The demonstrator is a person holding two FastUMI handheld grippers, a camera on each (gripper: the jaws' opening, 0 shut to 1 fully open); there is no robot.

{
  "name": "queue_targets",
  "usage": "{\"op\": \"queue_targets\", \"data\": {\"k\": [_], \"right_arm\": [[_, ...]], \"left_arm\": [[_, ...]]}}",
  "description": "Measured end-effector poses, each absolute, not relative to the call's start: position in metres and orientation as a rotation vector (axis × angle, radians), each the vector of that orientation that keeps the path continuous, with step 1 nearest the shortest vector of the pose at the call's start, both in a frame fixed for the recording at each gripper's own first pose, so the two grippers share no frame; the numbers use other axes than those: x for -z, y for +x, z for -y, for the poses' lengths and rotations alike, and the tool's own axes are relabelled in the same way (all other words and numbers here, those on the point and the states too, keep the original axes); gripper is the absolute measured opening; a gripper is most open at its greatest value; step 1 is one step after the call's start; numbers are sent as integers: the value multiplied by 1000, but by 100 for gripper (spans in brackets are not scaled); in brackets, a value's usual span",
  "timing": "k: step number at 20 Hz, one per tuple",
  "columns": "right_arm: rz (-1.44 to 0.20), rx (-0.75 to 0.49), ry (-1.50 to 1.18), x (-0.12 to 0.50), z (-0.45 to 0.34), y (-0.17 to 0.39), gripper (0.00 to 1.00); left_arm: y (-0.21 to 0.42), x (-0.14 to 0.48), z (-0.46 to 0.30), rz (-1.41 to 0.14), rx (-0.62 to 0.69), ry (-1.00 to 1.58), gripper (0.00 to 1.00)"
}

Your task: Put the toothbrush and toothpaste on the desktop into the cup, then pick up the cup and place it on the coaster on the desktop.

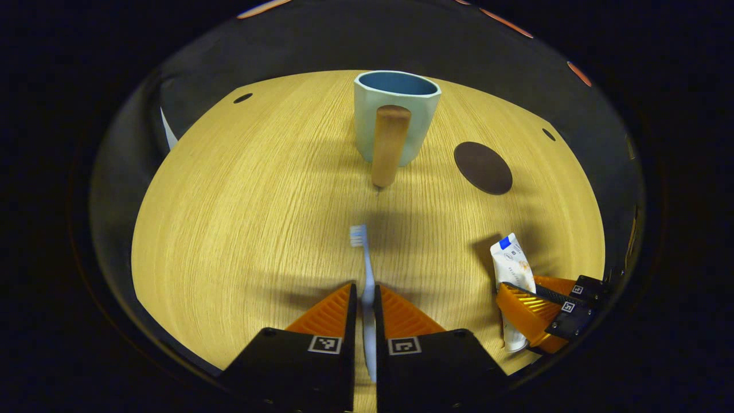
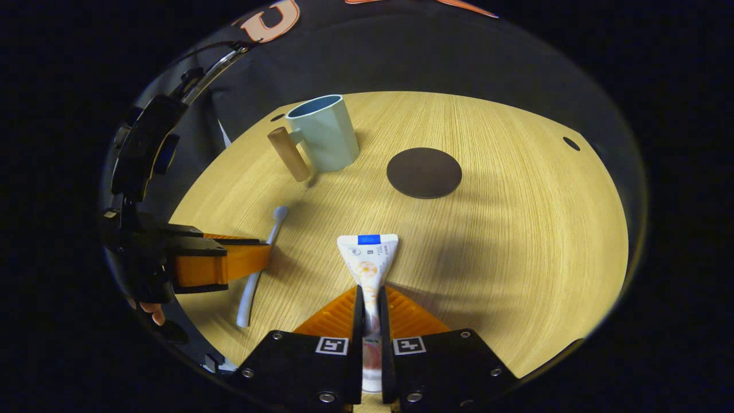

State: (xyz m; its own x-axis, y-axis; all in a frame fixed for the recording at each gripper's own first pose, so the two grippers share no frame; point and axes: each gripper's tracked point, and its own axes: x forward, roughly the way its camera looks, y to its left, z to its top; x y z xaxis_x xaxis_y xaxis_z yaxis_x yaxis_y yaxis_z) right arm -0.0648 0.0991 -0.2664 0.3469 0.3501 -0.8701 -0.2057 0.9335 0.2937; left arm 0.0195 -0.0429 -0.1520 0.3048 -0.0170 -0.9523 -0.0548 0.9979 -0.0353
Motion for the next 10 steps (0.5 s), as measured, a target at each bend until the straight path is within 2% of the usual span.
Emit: {"op": "queue_targets", "data": {"k": [5, 10], "right_arm": [[-1113, -373, 148, 261, -99, -59, 9], [-1033, -354, 110, 252, -89, -49, 6]], "left_arm": [[34, 143, 40, -1225, 32, -95, 6], [44, 140, 18, -1128, 90, -80, 6]]}}
